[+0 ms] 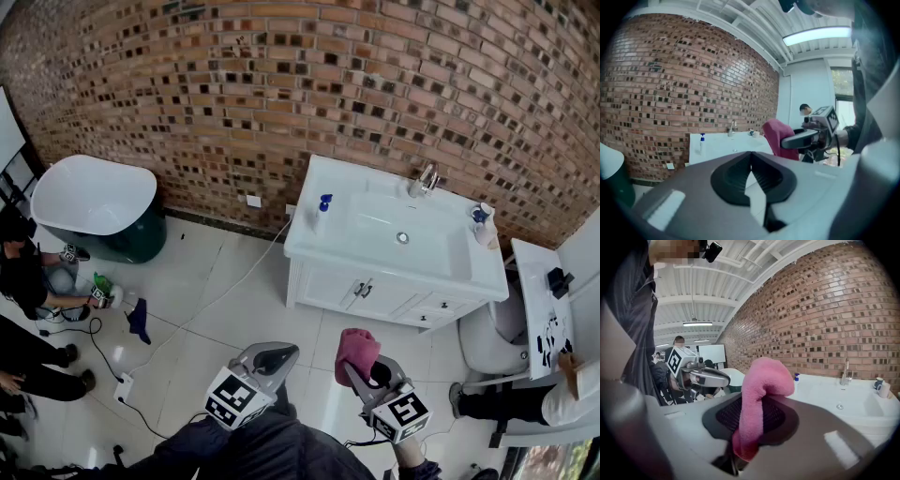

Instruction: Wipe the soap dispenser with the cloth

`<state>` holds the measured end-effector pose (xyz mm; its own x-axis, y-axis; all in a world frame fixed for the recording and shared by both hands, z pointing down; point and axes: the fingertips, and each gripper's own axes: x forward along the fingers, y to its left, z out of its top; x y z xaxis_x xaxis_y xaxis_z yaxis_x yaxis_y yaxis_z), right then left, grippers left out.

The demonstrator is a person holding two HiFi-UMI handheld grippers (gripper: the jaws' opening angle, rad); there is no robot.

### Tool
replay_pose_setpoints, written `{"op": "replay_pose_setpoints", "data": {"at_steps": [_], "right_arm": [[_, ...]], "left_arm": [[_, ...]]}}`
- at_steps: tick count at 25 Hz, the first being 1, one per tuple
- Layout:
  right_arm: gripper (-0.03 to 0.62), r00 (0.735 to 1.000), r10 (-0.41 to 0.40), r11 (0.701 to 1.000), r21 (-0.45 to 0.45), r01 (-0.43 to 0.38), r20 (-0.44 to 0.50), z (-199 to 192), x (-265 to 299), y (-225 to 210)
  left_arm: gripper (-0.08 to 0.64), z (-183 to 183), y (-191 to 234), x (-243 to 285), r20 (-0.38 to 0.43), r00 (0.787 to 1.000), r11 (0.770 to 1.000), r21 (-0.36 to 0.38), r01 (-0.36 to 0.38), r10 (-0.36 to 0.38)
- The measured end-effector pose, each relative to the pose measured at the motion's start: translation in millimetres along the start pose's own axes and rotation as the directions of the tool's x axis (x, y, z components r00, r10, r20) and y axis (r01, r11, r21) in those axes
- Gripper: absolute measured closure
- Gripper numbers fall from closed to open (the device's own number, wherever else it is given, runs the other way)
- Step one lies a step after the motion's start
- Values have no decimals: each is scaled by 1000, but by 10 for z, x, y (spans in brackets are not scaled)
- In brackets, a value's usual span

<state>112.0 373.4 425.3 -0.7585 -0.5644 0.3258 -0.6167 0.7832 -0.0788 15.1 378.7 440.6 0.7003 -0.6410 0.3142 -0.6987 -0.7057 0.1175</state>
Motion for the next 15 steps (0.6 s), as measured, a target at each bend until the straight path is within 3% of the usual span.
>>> {"op": "replay_pose_setpoints", "data": {"at_steps": [10, 15], "right_arm": [[509, 999, -41, 999, -24, 41, 22, 371, 1013, -1047], [509, 998, -57, 998, -17, 57, -39, 566, 1610, -1587]], "left_arm": [[560, 314, 1218, 929, 10, 1000, 1000, 5, 26, -26], [560, 528, 1948, 1378, -11, 999, 999, -2, 53, -53]]}}
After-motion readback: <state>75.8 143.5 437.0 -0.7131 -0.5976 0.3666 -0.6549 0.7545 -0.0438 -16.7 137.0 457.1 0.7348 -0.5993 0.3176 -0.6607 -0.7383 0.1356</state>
